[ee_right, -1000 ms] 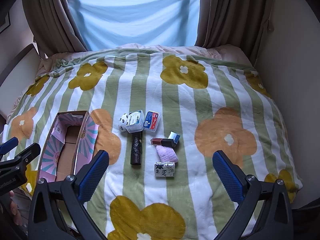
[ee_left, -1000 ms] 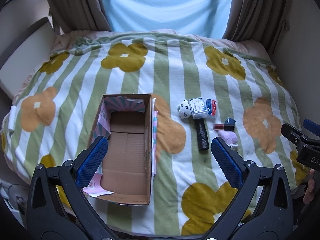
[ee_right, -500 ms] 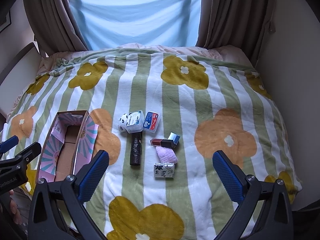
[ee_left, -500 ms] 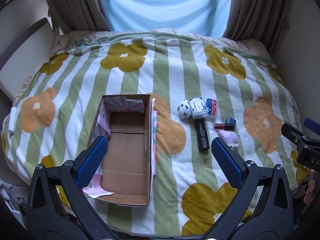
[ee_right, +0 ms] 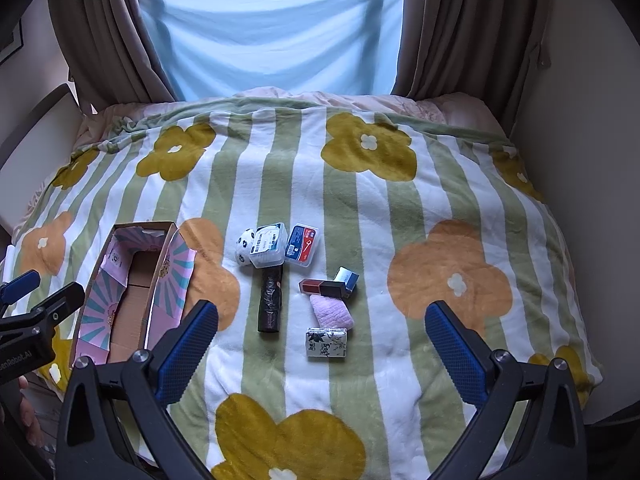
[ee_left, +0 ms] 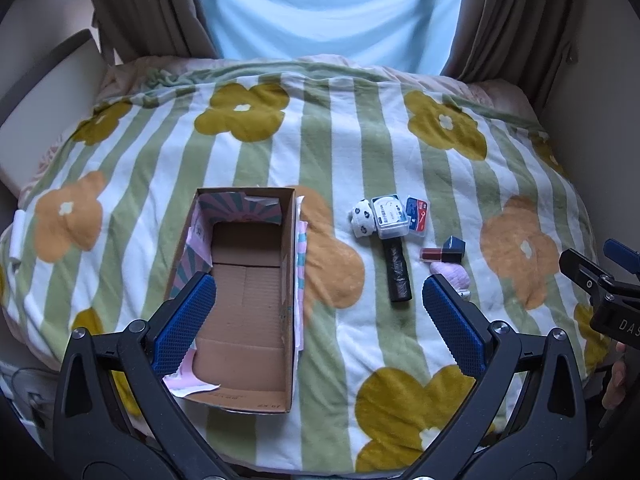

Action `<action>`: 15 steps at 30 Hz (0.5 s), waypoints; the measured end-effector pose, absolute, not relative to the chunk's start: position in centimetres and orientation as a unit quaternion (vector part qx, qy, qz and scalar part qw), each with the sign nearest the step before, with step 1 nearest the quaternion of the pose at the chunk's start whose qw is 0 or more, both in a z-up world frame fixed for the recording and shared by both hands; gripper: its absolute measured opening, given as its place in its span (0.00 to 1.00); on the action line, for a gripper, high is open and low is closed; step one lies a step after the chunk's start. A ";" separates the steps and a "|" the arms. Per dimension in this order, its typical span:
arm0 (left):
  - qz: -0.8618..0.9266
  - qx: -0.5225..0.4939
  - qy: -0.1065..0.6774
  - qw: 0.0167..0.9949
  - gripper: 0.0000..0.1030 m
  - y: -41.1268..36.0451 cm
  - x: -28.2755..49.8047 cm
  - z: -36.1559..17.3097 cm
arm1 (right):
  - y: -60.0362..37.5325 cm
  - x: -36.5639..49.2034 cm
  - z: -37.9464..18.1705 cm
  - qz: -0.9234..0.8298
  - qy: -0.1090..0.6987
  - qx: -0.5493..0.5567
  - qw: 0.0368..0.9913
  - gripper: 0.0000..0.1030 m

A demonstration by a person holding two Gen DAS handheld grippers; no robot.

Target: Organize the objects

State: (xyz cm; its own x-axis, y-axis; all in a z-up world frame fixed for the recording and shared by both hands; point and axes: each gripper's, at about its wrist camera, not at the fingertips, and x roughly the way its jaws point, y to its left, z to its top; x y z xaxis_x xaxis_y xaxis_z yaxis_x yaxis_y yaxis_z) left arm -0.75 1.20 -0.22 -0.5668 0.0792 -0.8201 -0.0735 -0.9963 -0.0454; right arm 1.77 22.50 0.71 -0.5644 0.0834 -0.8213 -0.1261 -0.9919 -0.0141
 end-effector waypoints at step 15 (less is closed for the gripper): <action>0.883 -0.467 -0.007 0.045 0.99 1.3 -1.5 0.0 | 22.5 1.8 0.7 0.884 0.023 -0.463 0.060 1.00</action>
State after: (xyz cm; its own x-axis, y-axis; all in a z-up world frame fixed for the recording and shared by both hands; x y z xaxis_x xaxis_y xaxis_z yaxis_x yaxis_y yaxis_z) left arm -1.46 1.30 0.04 -0.5597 0.0856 -0.8243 -0.0728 -0.9959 -0.0540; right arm 1.80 22.49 0.67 -0.5639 0.0844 -0.8215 -0.1270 -0.9918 -0.0147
